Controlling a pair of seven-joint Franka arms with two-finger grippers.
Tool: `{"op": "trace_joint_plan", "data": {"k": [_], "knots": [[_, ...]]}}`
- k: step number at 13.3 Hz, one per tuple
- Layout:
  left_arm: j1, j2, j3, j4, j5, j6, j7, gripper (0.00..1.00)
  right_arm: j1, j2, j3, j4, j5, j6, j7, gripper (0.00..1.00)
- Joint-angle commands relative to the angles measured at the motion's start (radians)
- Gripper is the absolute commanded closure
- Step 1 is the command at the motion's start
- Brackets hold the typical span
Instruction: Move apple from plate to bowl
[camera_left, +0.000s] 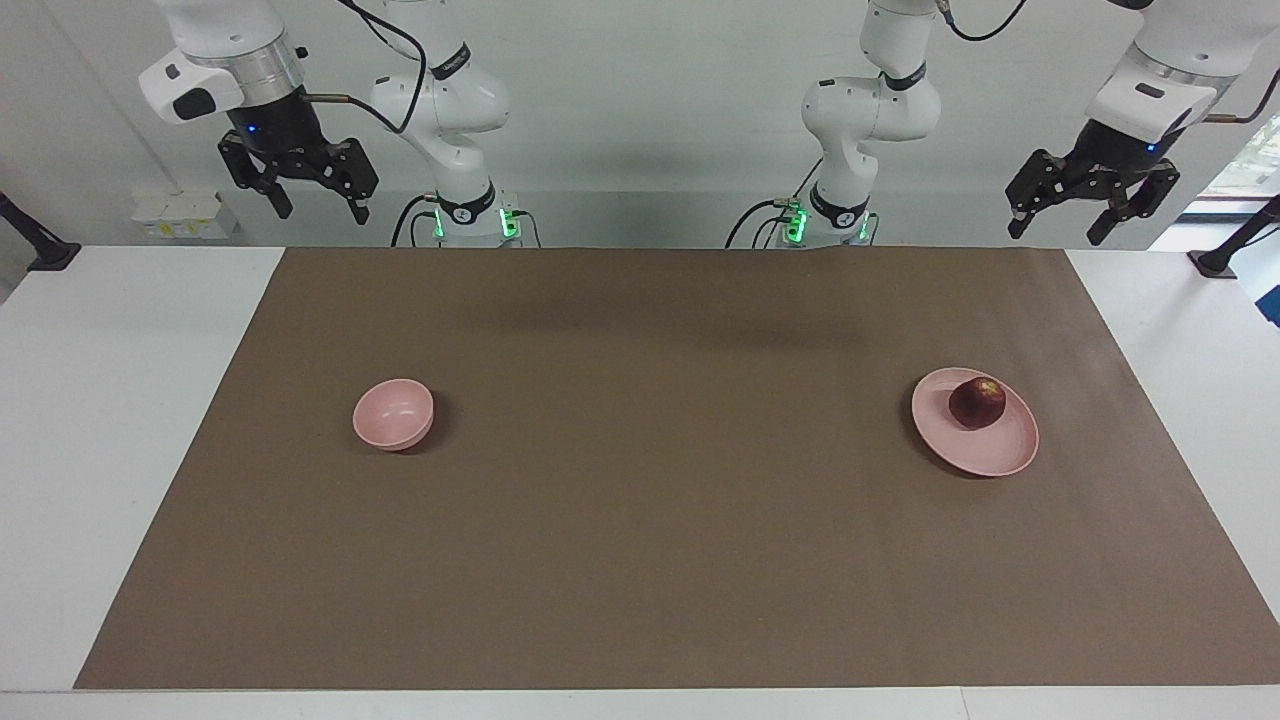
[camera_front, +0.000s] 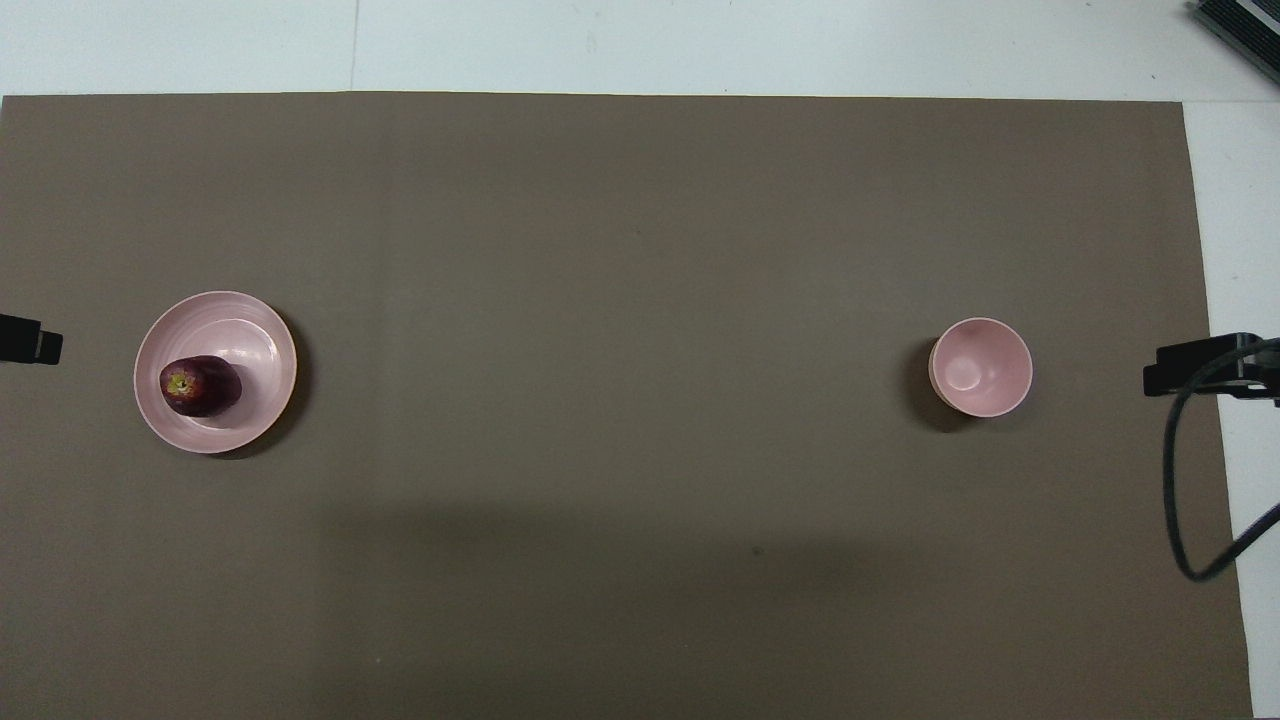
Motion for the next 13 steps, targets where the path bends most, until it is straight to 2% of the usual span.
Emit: {"op": "trace_joint_plan", "data": {"k": [1,10,13], "knots": [[-0.003,-0.027,0.003,-0.034,0.007,0.016,-0.009,0.00,-0.012,-0.020,0.004,-0.023,0.017,-0.010,-0.028,0.00],[-0.009,-0.025,0.001,-0.027,0.010,0.014,-0.016,0.00,0.000,-0.021,0.006,-0.043,0.022,-0.013,-0.028,0.00],[-0.009,-0.028,0.001,-0.037,0.010,0.025,-0.013,0.00,0.002,-0.017,0.006,-0.069,0.068,0.004,0.007,0.00]]}}
